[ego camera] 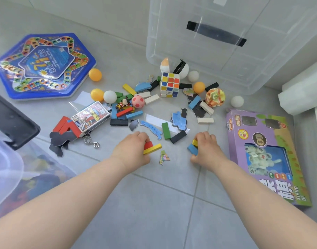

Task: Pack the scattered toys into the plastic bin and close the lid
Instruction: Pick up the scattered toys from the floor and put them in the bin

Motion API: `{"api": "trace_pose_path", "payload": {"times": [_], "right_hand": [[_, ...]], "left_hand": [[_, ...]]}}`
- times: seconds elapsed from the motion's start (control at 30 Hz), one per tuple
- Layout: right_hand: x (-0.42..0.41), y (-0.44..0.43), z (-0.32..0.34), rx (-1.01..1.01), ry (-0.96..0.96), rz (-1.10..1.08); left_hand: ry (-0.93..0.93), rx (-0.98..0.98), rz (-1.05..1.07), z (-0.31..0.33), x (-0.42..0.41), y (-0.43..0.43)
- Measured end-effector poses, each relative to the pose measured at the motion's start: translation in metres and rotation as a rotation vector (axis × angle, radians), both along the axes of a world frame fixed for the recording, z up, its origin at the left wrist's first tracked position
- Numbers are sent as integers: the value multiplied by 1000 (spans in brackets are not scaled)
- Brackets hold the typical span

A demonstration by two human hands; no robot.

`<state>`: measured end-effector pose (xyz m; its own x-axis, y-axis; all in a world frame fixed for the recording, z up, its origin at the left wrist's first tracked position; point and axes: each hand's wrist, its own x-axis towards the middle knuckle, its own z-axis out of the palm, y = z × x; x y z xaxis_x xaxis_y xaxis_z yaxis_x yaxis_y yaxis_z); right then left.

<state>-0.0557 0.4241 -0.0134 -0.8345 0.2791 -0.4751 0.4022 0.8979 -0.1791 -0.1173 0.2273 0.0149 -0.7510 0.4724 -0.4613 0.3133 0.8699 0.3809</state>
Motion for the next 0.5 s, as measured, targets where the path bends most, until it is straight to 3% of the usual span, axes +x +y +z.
{"api": "trace_pose_path", "payload": {"times": [0.27, 0.4, 0.5], "right_hand": [[2, -26, 32, -167, 185, -13], [-17, -63, 84, -335, 395, -10], [-32, -104, 127, -470, 505, 81]], "left_hand": [[280, 287, -40, 108, -24, -13], [413, 396, -5, 152, -24, -76], [446, 438, 139, 169, -14, -143]]}}
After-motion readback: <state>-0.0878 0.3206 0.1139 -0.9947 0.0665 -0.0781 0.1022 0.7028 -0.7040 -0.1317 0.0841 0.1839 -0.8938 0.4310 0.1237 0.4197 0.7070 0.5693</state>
